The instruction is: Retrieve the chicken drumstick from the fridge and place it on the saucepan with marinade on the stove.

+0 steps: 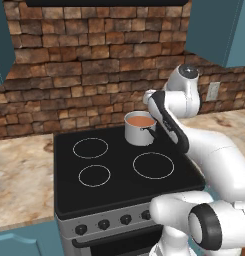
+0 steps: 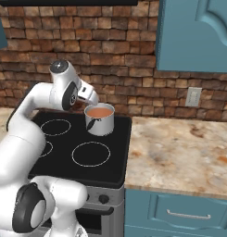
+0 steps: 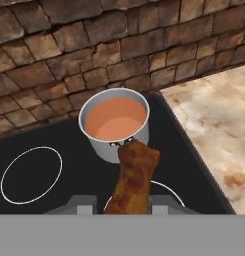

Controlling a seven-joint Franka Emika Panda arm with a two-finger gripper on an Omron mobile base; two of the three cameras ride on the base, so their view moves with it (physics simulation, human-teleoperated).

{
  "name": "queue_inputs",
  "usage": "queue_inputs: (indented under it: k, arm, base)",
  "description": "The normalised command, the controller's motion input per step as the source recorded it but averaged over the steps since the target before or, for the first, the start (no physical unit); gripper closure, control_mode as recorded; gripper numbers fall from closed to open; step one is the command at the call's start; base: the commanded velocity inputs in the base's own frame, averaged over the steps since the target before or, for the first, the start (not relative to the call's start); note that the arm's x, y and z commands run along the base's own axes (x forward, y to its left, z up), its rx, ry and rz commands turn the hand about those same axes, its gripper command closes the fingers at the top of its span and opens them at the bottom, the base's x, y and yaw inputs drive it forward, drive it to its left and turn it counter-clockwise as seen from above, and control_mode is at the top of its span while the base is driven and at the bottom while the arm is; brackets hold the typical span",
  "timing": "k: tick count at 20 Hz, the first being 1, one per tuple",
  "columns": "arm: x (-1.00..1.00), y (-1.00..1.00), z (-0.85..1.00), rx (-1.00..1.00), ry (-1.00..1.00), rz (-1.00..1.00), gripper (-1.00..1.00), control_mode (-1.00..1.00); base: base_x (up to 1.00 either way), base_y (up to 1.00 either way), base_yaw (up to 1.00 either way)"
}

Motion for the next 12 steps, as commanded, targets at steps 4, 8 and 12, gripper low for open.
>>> queue_inputs:
  k: [4,8,12]
  arm:
    - [0.51,0.0,-0.43,-0.02,0.01,0.09,1.0,-1.0]
    - [0.46,0.0,-0.33,-0.01,0.0,0.07,1.0,-1.0]
    - [0.4,0.0,-0.19,0.0,0.0,0.04,1.0,-1.0]
  base:
    - [0.0,0.0,0.0]
    - [0.0,0.0,0.0]
    - [0.0,0.0,0.0]
